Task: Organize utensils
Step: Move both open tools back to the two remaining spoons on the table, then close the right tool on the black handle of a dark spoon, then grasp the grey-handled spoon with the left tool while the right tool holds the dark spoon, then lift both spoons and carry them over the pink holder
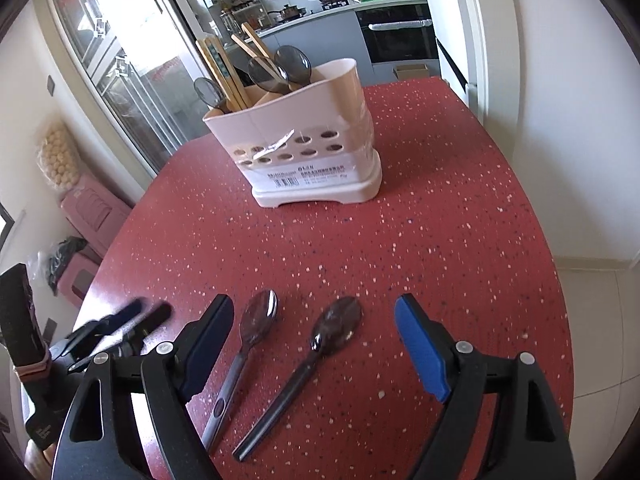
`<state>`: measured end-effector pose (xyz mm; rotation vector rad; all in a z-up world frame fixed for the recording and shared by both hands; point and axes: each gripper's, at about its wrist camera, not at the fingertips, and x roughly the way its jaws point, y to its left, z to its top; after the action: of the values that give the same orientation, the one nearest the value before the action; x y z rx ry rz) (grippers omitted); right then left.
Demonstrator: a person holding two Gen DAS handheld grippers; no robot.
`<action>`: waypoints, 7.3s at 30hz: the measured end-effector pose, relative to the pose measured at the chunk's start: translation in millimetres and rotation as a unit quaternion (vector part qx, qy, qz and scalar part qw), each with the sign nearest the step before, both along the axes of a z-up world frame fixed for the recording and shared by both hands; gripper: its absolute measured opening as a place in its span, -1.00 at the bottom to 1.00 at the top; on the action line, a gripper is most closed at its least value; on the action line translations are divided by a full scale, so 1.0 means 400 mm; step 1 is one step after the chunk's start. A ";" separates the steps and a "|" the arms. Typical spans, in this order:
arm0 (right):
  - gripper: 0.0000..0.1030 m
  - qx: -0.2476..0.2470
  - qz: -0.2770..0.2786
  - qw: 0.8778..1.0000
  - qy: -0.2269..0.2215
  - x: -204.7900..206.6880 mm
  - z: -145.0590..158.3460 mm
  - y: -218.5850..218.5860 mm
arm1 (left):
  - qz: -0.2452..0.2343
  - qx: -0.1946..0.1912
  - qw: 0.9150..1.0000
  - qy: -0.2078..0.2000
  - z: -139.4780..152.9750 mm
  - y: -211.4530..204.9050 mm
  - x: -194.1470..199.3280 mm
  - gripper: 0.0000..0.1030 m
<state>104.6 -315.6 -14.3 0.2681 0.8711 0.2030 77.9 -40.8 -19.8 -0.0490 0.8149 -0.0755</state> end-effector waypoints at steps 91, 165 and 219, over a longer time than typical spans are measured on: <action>-0.76 -0.086 0.039 0.978 0.187 0.027 -0.111 0.141 | -0.134 0.033 0.988 0.075 -0.105 -0.114 0.010 1.00; -0.76 -0.009 0.054 0.997 0.051 -0.088 0.037 0.013 | -0.145 -0.005 0.989 -0.011 0.035 -0.132 -0.061 -0.20; -0.76 0.012 0.070 0.997 0.017 -0.057 0.075 0.033 | -0.099 -0.029 0.994 -0.044 0.077 -0.075 -0.037 -0.20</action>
<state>81.7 -302.3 15.6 0.2340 0.9223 0.3409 63.1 -70.8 11.1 -0.0196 0.7274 -0.2880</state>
